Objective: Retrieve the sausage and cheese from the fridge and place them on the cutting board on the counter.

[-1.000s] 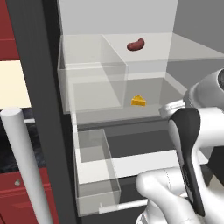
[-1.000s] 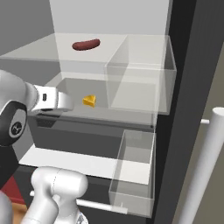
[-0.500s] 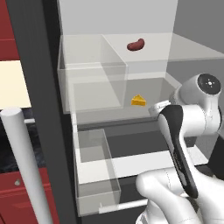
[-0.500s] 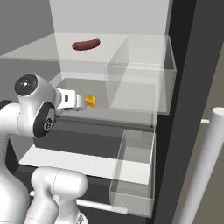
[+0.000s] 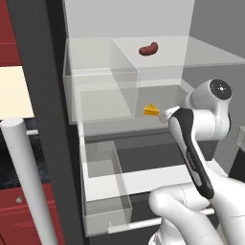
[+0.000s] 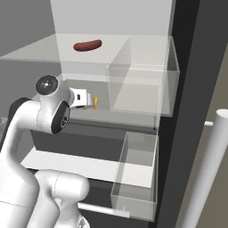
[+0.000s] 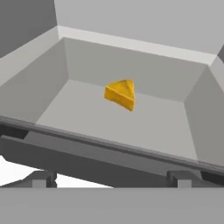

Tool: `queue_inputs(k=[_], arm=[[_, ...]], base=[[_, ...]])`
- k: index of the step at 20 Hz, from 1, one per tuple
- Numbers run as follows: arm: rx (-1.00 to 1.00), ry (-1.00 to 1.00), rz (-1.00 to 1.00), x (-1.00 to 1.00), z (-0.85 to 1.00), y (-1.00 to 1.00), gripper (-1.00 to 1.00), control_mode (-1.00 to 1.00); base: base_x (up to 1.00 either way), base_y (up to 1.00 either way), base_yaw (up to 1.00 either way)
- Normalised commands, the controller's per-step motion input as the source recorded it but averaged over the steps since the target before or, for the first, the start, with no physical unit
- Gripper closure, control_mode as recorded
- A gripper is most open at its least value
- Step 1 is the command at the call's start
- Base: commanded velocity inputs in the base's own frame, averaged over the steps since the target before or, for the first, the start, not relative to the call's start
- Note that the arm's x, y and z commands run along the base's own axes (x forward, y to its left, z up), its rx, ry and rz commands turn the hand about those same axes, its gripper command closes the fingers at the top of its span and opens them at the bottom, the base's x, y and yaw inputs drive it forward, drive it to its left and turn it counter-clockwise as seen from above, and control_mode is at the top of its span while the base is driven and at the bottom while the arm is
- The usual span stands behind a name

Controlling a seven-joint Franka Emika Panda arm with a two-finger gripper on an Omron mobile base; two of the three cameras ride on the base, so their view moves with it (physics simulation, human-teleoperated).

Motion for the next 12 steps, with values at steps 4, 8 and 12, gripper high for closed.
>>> queue_inputs(k=[4, 8, 12], arm=[[0.02, 0.08, 0.02, 0.66, -0.17, 0.00, -1.00, -1.00], [0.06, 0.12, 0.00, 0.80, -0.07, 0.00, -1.00, -1.00], [0.03, 0.13, 0.00, 0.77, -0.23, 0.00, -1.00, -1.00]], base=[[0.00, 0.00, 0.00], [0.00, 0.00, 0.00], [0.00, 0.00, 0.00]])
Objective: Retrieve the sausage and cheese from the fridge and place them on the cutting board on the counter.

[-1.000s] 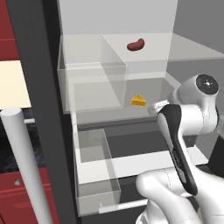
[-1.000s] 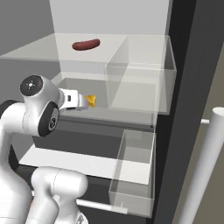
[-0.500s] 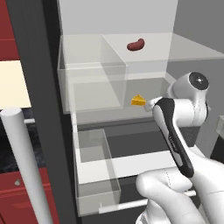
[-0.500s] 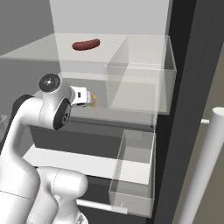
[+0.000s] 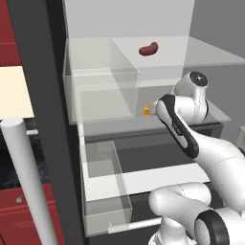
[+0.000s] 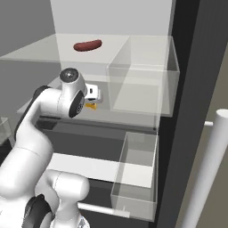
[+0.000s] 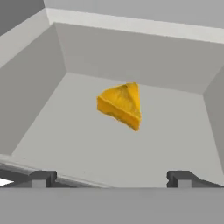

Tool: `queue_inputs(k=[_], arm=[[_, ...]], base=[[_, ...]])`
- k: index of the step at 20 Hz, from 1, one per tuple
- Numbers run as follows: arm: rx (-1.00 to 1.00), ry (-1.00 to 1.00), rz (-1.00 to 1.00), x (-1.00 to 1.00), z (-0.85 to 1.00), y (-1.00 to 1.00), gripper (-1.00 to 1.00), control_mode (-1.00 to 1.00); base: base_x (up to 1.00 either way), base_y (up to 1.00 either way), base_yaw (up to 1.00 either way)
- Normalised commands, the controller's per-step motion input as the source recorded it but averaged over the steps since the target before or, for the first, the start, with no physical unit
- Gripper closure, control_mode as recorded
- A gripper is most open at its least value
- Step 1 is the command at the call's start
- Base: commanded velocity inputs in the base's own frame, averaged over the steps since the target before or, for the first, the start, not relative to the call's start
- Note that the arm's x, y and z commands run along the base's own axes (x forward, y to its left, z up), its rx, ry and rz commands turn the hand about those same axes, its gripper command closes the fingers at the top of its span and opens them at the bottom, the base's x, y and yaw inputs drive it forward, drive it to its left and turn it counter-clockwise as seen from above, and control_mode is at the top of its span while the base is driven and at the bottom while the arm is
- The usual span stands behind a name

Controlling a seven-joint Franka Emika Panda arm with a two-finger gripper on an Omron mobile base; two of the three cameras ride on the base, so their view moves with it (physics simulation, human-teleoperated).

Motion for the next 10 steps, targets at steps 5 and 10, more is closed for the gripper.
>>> queue_inputs(k=[5, 10], arm=[[0.00, 0.08, 0.01, 0.70, -0.50, 0.00, -1.00, -1.00], [0.01, 0.09, 0.00, 0.68, -0.27, 0.00, -1.00, -1.00]], base=[[0.00, 0.00, 0.00], [0.00, 0.00, 0.00]])
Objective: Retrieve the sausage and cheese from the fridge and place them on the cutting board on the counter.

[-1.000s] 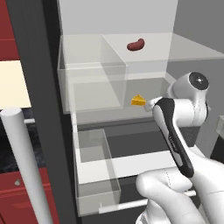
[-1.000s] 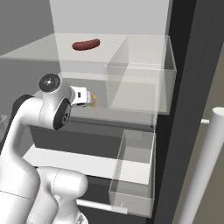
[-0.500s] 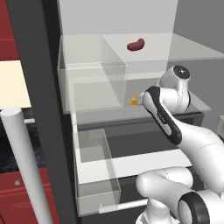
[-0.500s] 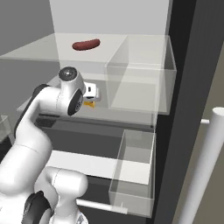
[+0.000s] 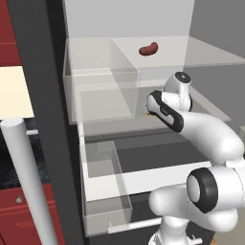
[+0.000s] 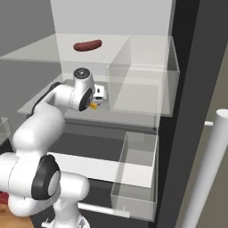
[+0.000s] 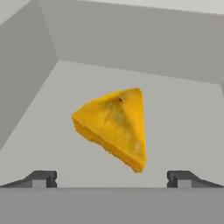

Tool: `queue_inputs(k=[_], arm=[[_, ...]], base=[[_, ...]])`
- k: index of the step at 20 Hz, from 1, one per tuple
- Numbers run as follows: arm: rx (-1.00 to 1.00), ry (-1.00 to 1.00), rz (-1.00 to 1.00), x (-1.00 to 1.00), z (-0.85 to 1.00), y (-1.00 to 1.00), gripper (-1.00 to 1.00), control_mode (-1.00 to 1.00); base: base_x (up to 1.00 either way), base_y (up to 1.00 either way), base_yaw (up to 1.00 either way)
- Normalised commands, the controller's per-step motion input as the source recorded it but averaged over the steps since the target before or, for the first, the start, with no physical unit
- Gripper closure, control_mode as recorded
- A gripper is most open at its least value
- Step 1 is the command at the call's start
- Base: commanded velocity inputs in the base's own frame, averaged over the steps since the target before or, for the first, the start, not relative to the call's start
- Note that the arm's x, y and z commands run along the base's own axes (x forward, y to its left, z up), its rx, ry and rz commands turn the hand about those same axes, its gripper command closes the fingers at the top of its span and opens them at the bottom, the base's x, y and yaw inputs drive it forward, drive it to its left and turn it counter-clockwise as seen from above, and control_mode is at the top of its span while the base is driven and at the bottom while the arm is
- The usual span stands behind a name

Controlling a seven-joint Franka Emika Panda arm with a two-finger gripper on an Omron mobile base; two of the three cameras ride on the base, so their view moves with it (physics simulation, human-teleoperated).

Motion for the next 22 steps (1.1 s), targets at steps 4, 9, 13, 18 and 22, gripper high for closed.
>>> queue_inputs(k=[4, 9, 13, 18, 22], arm=[[0.01, 0.03, 0.00, 0.67, -0.15, 0.00, -1.00, -1.00], [0.00, 0.03, 0.01, 0.57, -0.31, 0.00, -1.00, -1.00], [0.00, 0.02, 0.02, -0.08, -0.57, 0.00, -1.00, -1.00], [0.00, 0.00, 0.00, -0.14, -0.71, 0.01, 1.00, -1.00], [0.01, -0.01, 0.00, 0.00, -0.33, 0.00, 1.00, -1.00]], base=[[0.00, 0.00, 0.00], [0.00, 0.00, 0.00], [0.00, 0.00, 0.00], [0.00, 0.00, 0.00], [0.00, 0.00, 0.00]])
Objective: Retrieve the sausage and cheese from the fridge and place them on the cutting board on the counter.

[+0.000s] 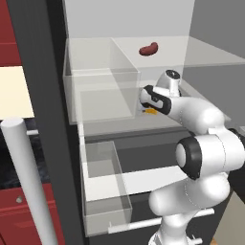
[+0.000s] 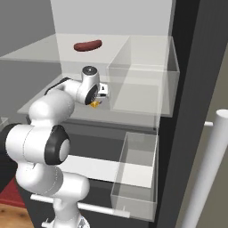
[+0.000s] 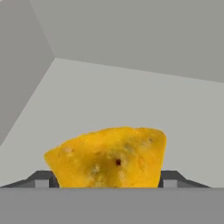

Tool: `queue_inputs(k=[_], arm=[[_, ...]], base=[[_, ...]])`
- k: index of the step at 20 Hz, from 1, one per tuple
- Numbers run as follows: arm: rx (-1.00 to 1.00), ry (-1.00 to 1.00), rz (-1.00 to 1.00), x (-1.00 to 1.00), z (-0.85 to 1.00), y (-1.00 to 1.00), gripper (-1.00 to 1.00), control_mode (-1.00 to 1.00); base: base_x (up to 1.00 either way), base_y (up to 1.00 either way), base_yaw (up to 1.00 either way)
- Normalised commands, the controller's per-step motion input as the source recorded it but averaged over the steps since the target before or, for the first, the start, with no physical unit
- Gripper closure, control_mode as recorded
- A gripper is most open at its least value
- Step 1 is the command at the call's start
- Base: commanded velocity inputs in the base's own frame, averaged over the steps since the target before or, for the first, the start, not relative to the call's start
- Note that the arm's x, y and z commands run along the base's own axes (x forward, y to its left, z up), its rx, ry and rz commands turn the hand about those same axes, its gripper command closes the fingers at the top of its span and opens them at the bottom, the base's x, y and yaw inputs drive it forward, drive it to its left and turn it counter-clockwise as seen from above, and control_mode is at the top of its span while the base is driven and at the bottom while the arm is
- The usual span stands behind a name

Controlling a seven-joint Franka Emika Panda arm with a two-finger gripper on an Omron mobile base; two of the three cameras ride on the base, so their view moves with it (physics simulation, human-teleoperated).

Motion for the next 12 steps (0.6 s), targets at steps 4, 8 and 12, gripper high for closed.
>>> queue_inputs(k=[4, 8, 12], arm=[[0.00, -0.06, 0.00, -0.89, -0.16, -0.22, 1.00, -1.00], [0.00, -0.25, 0.00, -1.00, 0.29, -0.18, 1.00, -1.00], [0.00, -0.10, -0.02, -1.00, 0.85, -0.12, 1.00, -1.00]], base=[[0.00, 0.00, 0.00], [0.00, 0.00, 0.00], [0.00, 0.00, 0.00]])
